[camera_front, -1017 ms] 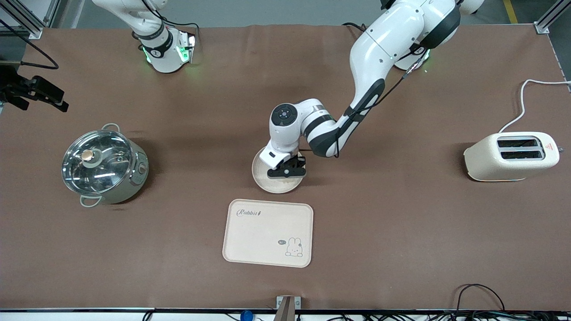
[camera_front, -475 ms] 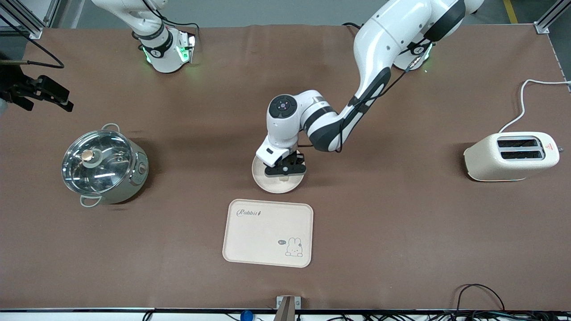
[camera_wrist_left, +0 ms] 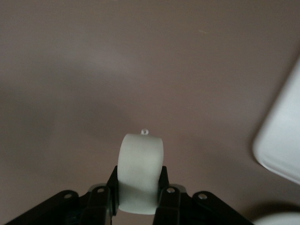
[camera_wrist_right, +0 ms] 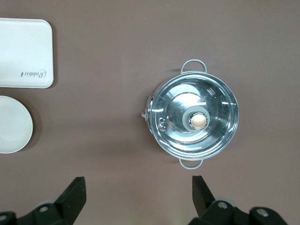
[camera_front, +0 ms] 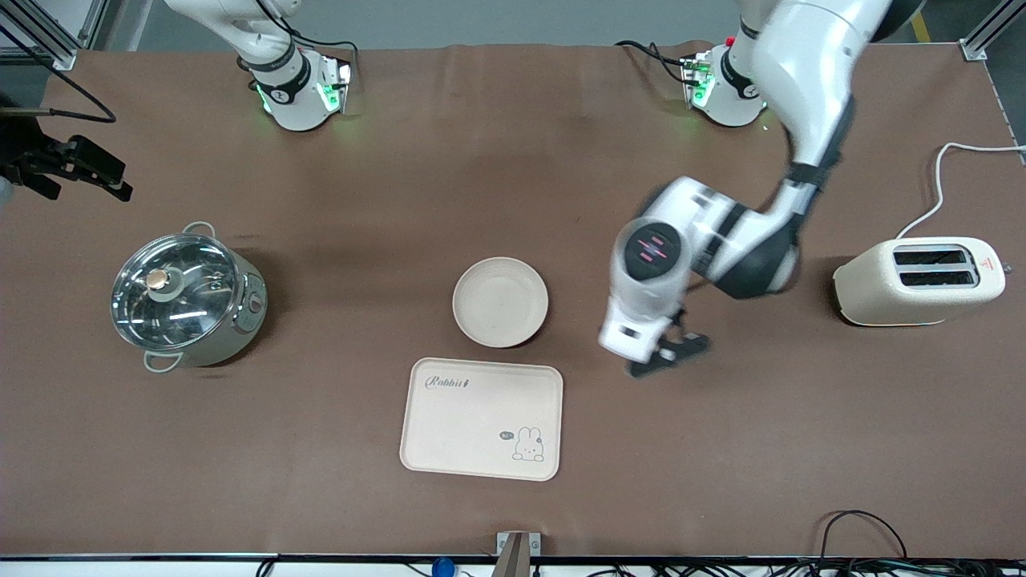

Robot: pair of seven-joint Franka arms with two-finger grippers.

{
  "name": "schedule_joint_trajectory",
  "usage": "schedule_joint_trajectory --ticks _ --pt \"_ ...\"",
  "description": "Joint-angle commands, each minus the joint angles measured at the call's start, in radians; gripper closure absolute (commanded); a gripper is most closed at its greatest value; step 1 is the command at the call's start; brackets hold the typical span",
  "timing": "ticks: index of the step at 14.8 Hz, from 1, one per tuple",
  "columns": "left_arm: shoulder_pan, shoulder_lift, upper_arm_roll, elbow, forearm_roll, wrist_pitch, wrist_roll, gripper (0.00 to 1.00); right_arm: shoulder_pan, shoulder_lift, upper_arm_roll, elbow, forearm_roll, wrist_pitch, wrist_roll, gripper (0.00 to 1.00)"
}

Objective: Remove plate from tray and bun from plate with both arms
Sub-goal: 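Lift the bun off the plate and carry it toward the toaster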

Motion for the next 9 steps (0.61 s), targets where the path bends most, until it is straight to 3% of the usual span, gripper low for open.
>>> schedule_joint_trajectory --ticks 1,5,9 --pt "0.120 0.001 -0.010 -0.076 -0.016 0.015 0.020 0.65 0.009 -0.007 0.000 -0.003 -0.013 0.003 0.007 0.00" --pt "0.299 0.030 -0.013 -0.191 -0.021 0.157 0.087 0.65 0.008 -0.007 0.000 -0.005 -0.007 0.002 0.010 0.00" --pt "0.343 0.049 -0.012 -0.254 -0.019 0.225 0.089 0.54 0.011 -0.007 0.002 -0.005 -0.007 0.000 0.010 0.00"
